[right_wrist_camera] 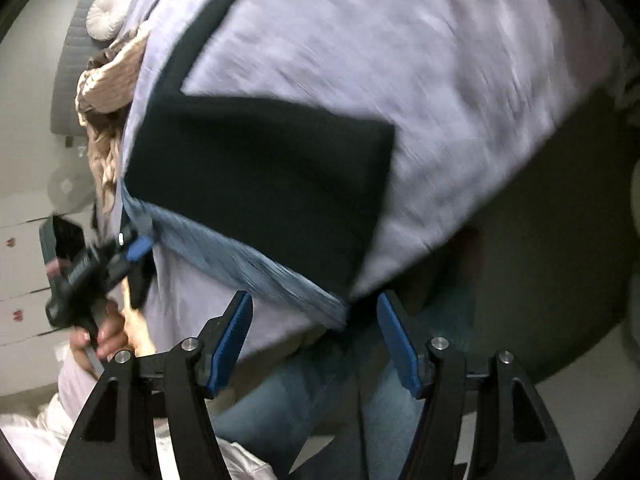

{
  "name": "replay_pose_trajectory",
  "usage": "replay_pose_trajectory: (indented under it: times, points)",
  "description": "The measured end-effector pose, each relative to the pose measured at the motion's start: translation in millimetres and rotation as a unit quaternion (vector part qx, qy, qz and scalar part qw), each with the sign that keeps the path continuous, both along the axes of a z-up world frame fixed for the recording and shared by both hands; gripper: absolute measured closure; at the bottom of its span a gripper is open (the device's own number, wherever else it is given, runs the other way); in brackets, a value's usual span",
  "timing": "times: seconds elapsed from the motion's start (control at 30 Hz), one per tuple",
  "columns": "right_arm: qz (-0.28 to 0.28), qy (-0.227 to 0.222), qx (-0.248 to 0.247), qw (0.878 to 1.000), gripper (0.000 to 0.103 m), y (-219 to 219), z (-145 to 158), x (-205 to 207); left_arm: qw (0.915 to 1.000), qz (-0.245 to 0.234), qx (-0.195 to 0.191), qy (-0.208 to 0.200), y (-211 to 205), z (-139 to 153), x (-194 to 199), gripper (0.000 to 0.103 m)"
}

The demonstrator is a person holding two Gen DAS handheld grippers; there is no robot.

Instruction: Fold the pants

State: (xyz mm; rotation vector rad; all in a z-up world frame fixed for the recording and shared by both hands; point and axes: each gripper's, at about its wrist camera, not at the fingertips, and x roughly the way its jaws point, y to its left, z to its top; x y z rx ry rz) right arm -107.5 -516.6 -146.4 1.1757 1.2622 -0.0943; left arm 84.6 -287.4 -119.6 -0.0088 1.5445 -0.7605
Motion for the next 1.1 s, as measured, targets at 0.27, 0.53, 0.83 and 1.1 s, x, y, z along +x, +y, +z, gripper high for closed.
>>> replay_pose_trajectory:
  times: [0.27,0.53,0.83,1.1]
  points:
    - [0.013,-0.060,0.133,0.989,0.073,-0.4,-60.5,12.8,0.9991,0.034,0.026,-0.004,-26.7,-9.8,-19.9,0.048]
    - [-0.002,-0.157,0.132,0.979,0.088,-41.2,16.9,34.7,0.9976,0.041,-0.010,-0.055,-33.3,45.5,-3.3,0.063]
    - [-0.032,-0.246,0.062,0.967,0.088,-155.1,97.2,163.3,0.9901,0.045,-0.015,-0.132,-74.7,84.5,87.8,0.053]
    - [-0.045,-0.185,-0.103,0.976,0.018,-211.5,133.6,251.1,0.9817,0.031,0.009,-0.188,-55.6,104.0,122.9,0.052]
